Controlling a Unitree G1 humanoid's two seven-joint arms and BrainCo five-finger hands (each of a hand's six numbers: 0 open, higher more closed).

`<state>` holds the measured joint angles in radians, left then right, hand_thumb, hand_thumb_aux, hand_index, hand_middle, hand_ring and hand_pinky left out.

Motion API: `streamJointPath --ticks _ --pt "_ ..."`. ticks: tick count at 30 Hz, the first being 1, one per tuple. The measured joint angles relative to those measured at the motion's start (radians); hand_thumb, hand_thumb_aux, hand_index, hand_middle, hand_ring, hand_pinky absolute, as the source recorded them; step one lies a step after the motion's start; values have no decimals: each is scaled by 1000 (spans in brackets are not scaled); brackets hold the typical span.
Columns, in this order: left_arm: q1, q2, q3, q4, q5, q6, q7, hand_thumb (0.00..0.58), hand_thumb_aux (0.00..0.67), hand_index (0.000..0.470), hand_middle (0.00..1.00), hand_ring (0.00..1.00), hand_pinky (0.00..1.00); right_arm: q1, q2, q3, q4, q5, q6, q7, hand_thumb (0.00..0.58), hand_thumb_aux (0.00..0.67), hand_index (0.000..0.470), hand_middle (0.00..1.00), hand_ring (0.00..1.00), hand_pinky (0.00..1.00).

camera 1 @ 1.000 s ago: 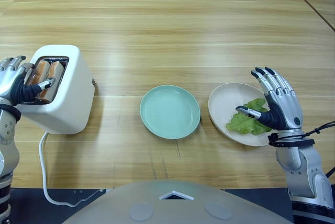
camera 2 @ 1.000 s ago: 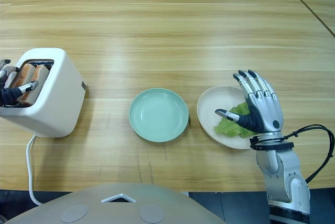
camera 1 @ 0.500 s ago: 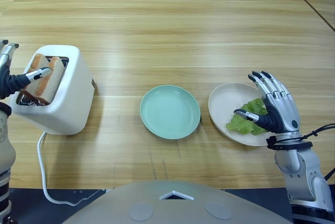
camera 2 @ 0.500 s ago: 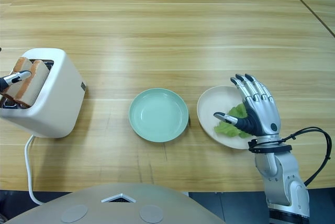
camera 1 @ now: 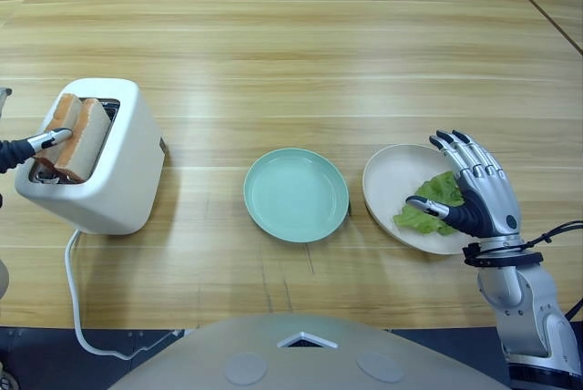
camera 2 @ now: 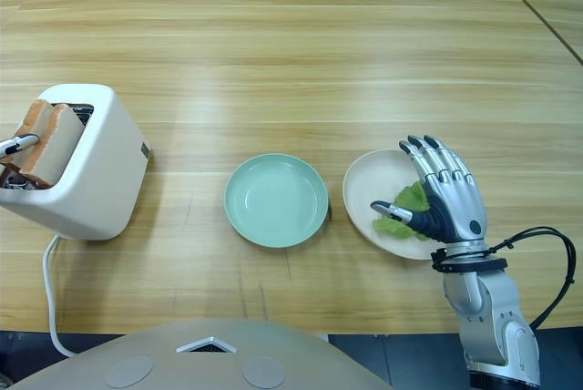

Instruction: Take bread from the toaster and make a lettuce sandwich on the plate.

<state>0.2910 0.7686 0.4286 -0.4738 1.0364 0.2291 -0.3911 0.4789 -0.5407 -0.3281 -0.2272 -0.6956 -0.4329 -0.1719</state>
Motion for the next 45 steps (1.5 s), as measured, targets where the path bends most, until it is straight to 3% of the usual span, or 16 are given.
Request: streamJointPath --ticks 3,4,5,8,9,10,11,14,24,26,27,43,44,45 --pt "1 0 -9 -7 -1 -7 -6 0 0 0 0 0 0 0 0 0 2 0 0 0 0 0 0 0 0 0" --pt "0 -1 -19 -15 -4 -10 -11 45 26 18 0 0 0 1 -1 0 4 0 0 0 0 0 0 0 0 0" --pt "-2 -3 -24 -21 -9 -11 -15 168 105 74 0 0 0 1 -1 0 6 -1 0 0 0 0 0 0 0 0" --pt "-13 -24 -72 -62 -29 -14 -29 230 150 105 0 0 0 5 -12 0 21 -3 -1 0 0 0 0 0 0 0" --pt "-14 -26 -85 -69 -32 -15 -30 405 302 212 0 0 0 5 -14 0 24 -3 -1 0 0 0 0 0 0 0" --pt "-14 -31 -99 -80 -35 -17 -31 452 355 249 0 0 0 6 -20 0 26 -4 -1 0 0 0 0 0 0 0" --pt "-14 -35 -111 -88 -40 -21 -33 464 370 260 0 0 0 6 -24 0 29 -4 -1 0 0 0 0 0 0 0" --pt "-13 -43 -131 -95 -44 -26 -37 545 504 354 0 0 0 7 -33 0 41 -4 -1 -1 0 0 0 0 0 0" --pt "7 -43 -115 -70 -50 -10 -35 441 342 240 0 0 0 4 -40 3 52 -4 0 -1 0 0 0 0 0 0" --pt "14 -42 -111 -69 -41 -10 -30 40 24 17 0 0 0 3 -41 6 52 -4 0 -1 0 0 0 0 0 0" --pt "17 -42 -108 -65 -37 -8 -29 0 0 0 0 0 0 3 -41 6 52 -4 0 -1 0 0 0 0 0 0" --pt "61 -32 -59 -26 13 -30 11 14 8 6 0 0 0 4 -43 9 53 -4 -4 -9 0 0 0 0 0 0" --pt "62 -35 -60 -26 8 -32 11 248 163 114 0 0 0 5 -43 9 53 -4 -5 -10 0 0 0 0 0 0" --pt "62 -39 -61 -26 1 -35 11 294 200 140 0 0 0 5 -43 10 53 -4 -5 -11 0 0 0 0 0 0"
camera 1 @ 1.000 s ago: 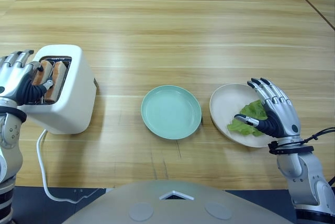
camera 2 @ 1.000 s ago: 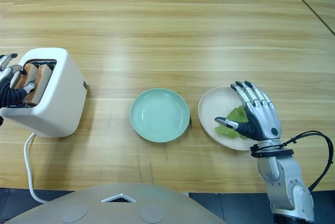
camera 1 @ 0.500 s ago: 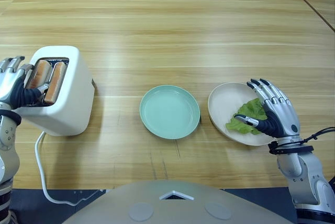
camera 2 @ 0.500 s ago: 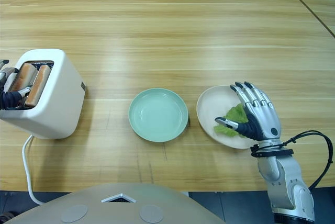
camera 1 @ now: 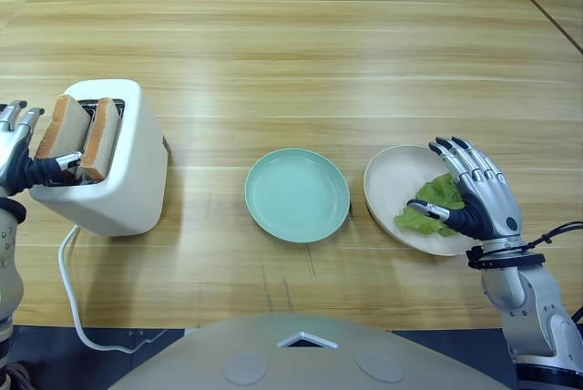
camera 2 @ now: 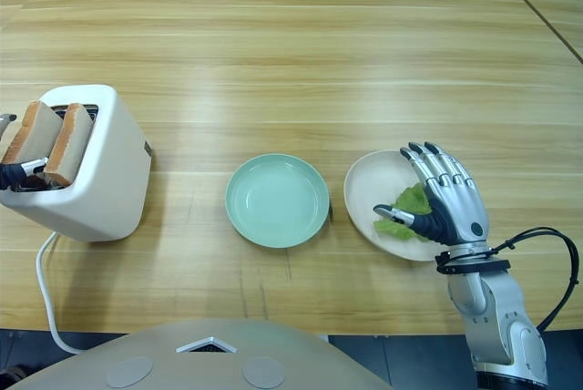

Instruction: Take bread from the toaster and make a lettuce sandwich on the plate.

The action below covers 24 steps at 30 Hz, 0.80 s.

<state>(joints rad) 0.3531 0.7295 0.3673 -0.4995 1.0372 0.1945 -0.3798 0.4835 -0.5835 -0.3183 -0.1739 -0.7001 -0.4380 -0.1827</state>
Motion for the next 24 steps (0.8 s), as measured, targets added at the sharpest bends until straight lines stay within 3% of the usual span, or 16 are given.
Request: streamJointPath --ticks 1,2,4,12,13,14,15,16,24 --pt "0 -3 -3 -1 -6 -4 0 485 399 280 0 0 0 0 0 1 0 0 -1 0 0 0 0 0 0 0" --pt "-1 -4 -6 -7 -19 -9 0 520 455 319 0 0 0 0 0 3 1 0 -2 -1 0 0 0 0 0 0" --pt "-7 -8 -10 -29 -38 -19 5 580 652 457 0 0 0 -1 0 5 6 0 -6 -2 0 0 0 0 0 0" --pt "-53 -56 -6 -44 -112 -17 36 580 670 470 0 0 0 1 -4 9 25 -23 -7 -24 0 0 0 0 0 0" --pt "-64 -61 -3 -49 -122 -15 39 580 670 470 271 271 271 2 -9 10 32 -38 -7 -30 0 0 0 0 0 0" --pt "-73 -64 3 -56 -132 -13 44 580 670 470 475 475 475 2 -19 10 42 -60 -6 -41 0 0 0 0 0 0" --pt "-82 -71 15 -69 -146 -12 51 580 670 470 780 780 780 2 -35 12 56 -87 -6 -54 0 0 0 0 0 0" --pt "-94 -75 31 -84 -160 -12 60 580 670 470 1000 1000 1000 1 -56 13 76 -116 -5 -67 0 0 0 0 0 0" --pt "-161 -114 132 -197 -324 -6 78 580 670 470 1000 1000 1000 -36 -268 64 373 -290 -3 -230 0 0 0 0 0 0"
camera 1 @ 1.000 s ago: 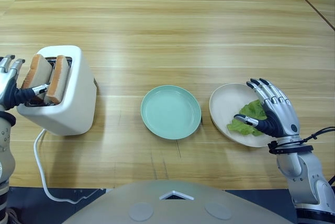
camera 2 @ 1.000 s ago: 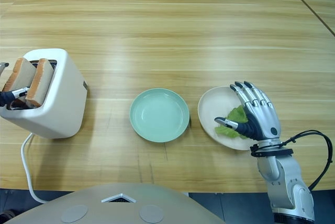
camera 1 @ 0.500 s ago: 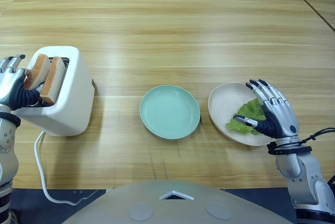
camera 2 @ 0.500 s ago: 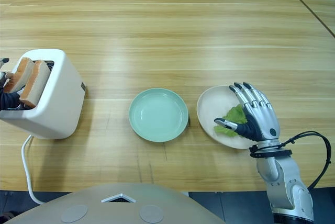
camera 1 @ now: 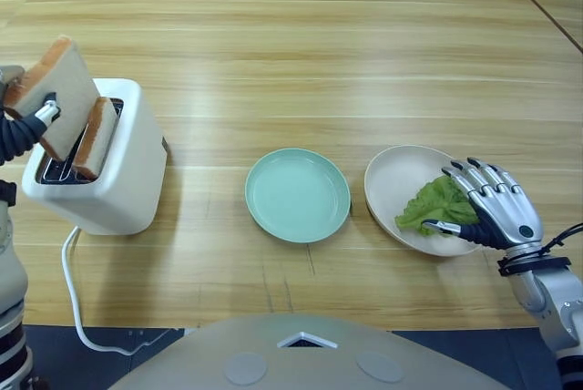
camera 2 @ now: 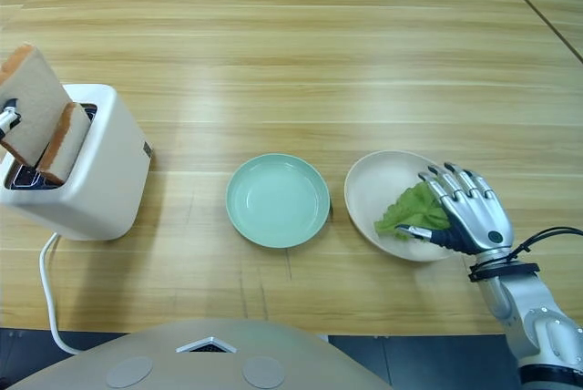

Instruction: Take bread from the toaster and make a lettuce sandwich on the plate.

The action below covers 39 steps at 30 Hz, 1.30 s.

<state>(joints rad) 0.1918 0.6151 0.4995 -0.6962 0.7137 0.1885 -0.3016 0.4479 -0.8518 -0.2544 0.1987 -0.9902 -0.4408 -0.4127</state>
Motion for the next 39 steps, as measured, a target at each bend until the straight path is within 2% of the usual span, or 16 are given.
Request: streamJointPath --ticks 1,4,6,7,8,9,10,15,21,23,27,32,36,37,38,39 --pt "-3 0 22 -21 -19 -1 0 580 670 470 1000 1000 1000 -11 -20 12 37 -6 -2 -16 0 0 0 0 0 0" --pt "-40 0 50 -75 -102 -25 -1 580 670 470 1000 1000 1000 -47 -66 57 145 -14 -5 -58 53 32 22 0 0 0" --pt "-75 -1 28 -111 -154 -42 -4 580 670 470 1000 1000 1000 -87 -82 98 207 -15 -5 -74 172 108 76 0 0 0" --pt "-99 -5 2 -132 -187 -45 -10 580 670 470 1000 1000 1000 -116 -83 125 240 -15 -5 -80 340 239 168 0 0 0" --pt "-121 -17 -32 -152 -215 -43 -18 580 670 470 1000 1000 1000 -143 -84 153 268 -16 -5 -84 508 434 304 0 0 0" --pt "-138 -31 -75 -167 -245 -35 -32 580 670 470 1000 1000 1000 -171 -84 184 299 -16 -5 -85 566 568 398 0 0 0" --pt "-152 -44 -116 -177 -267 -23 -40 580 670 470 1000 1000 1000 -194 -84 209 322 -13 -7 -89 580 670 470 0 0 0" --pt "-222 -99 -329 -185 -301 28 -80 580 670 470 1000 1000 1000 -293 -93 293 394 17 -22 -94 580 670 470 0 0 0" --pt "-317 -219 -694 -46 -262 58 -115 580 670 470 1000 1000 1000 -284 -119 282 310 142 -114 -91 580 670 470 0 0 0" --pt "-331 -255 -799 60 -253 46 -123 580 670 470 1000 1000 1000 -270 -131 252 255 177 -130 -91 580 670 470 0 0 0" --pt "-383 -303 -989 429 -229 -17 -159 580 670 470 1000 1000 1000 -236 -147 168 87 243 -139 -70 580 670 470 0 0 0" --pt "-480 -356 -1067 800 -224 -137 -144 580 670 470 1000 1000 1000 -211 -136 120 -98 287 -118 11 580 670 470 0 0 0" --pt "-537 -361 -1110 908 -189 -230 -130 580 670 470 1000 1000 1000 -210 -93 112 -213 311 -93 85 580 670 470 0 0 0" --pt "-542 -353 -1123 911 -165 -251 -122 580 670 470 792 792 792 -211 -83 113 -235 315 -92 99 580 670 470 0 0 0" --pt "-543 -332 -1149 899 -124 -283 -108 580 670 470 102 102 102 -211 -69 117 -260 319 -92 122 580 670 470 0 0 0" --pt "-543 -321 -1167 882 -88 -301 -97 562 552 387 0 0 0 -211 -61 121 -274 322 -93 138 580 670 470 0 0 0"
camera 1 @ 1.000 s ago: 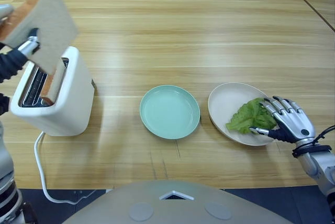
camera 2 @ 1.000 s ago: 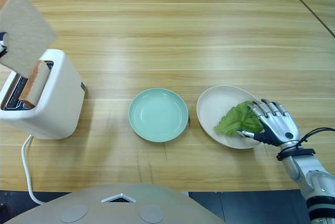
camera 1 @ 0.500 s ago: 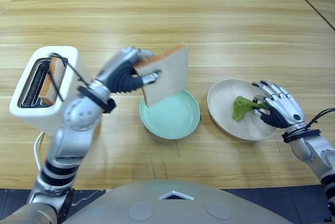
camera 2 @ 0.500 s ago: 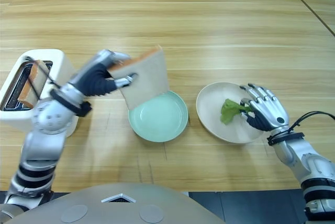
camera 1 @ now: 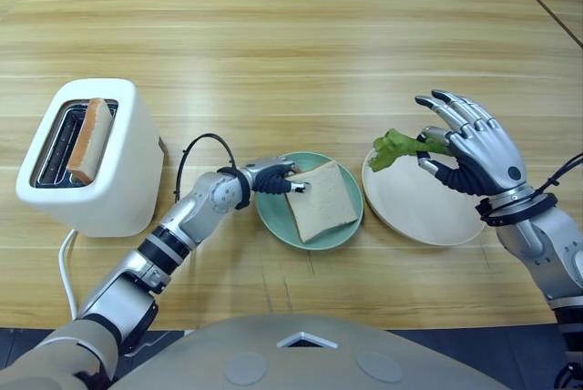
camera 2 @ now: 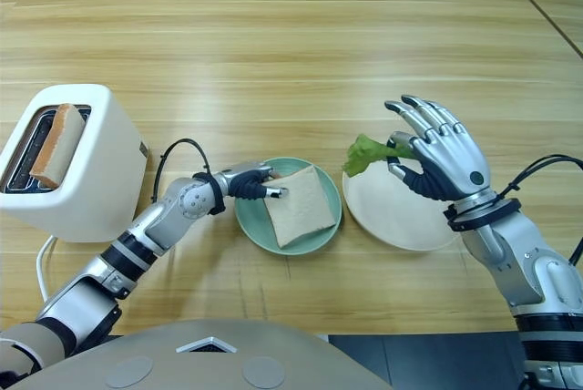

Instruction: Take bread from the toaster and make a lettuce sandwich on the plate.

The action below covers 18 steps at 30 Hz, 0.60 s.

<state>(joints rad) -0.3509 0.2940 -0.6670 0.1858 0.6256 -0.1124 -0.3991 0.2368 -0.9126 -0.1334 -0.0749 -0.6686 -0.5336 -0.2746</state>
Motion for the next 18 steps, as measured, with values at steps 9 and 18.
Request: streamJointPath --ticks 9,18 --pt "8 130 -103 -190 293 -160 33 0 0 0 0 0 0 35 57 52 -58 57 -26 168 580 670 470 0 0 0" --pt "35 230 39 -410 437 -126 55 0 0 0 0 0 0 134 63 47 -171 330 -50 408 580 670 470 0 0 0"
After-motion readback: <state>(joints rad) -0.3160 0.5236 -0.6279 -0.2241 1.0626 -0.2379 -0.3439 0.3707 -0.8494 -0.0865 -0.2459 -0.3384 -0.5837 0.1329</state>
